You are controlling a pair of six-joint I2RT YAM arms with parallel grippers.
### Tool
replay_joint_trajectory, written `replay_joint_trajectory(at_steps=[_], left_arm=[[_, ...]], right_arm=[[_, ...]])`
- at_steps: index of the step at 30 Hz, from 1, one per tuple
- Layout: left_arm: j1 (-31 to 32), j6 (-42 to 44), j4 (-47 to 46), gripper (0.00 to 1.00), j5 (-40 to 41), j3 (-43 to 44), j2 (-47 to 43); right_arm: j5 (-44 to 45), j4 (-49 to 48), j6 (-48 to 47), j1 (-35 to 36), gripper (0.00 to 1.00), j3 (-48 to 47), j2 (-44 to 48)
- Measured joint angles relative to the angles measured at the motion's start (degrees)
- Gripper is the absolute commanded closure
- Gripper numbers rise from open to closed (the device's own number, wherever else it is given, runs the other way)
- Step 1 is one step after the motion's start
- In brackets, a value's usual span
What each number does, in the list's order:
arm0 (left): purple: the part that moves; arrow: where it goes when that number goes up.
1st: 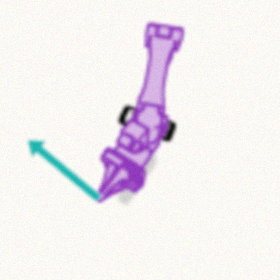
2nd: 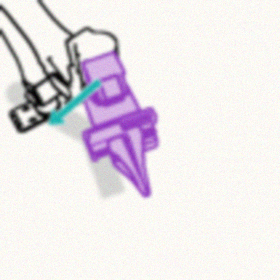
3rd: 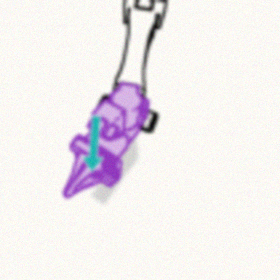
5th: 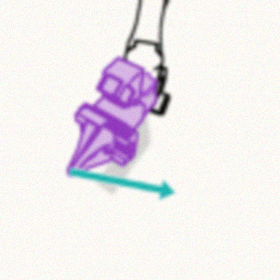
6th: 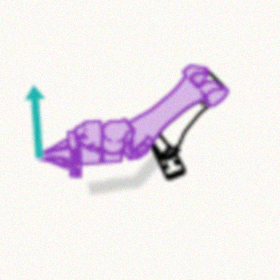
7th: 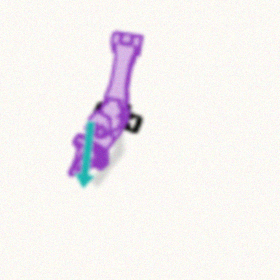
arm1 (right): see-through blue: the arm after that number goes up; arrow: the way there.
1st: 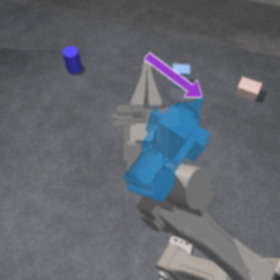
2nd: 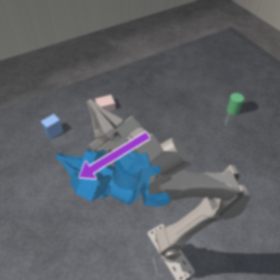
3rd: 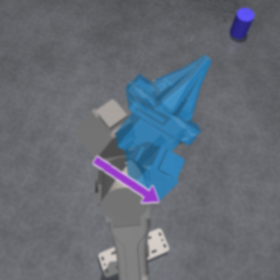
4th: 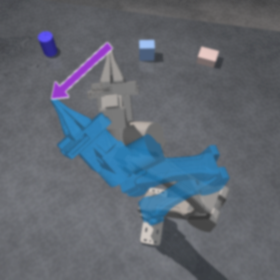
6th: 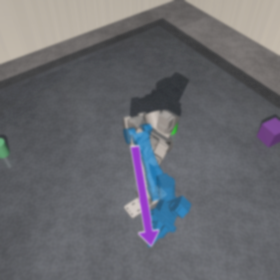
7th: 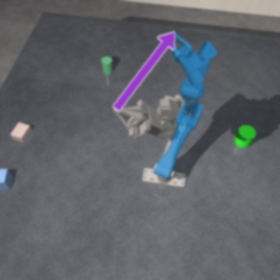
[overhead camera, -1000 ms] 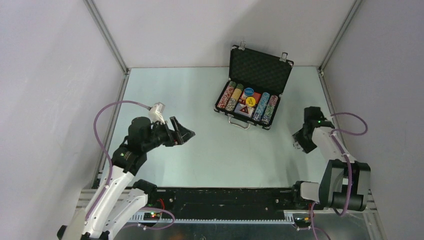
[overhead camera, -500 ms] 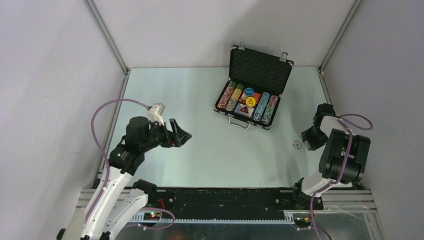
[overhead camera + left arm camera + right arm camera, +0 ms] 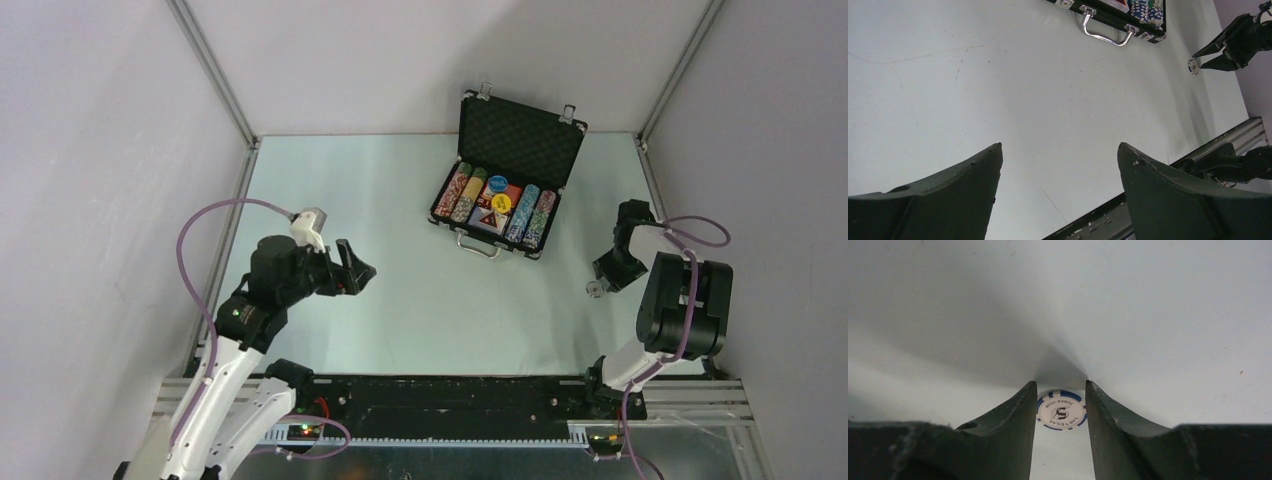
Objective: Pack up texas hold em set
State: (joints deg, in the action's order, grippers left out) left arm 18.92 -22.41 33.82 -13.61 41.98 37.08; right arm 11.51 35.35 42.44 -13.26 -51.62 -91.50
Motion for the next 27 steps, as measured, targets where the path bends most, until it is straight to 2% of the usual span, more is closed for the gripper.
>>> replay_joint_trajectory(at_steps=[17,27], left_arm=[[0.0,0.44,0.09,0.1,1.51,-0.02,-0.74],[0.0,0.46,0.17,0.1,1.57,-0.02,-0.76]], right_arm=[[-1.25,-0.04,4.39,7.93,0.61,3.63,3.54],[-1.92,0.13,7.74,19.3,0.61,3.87,3.74]])
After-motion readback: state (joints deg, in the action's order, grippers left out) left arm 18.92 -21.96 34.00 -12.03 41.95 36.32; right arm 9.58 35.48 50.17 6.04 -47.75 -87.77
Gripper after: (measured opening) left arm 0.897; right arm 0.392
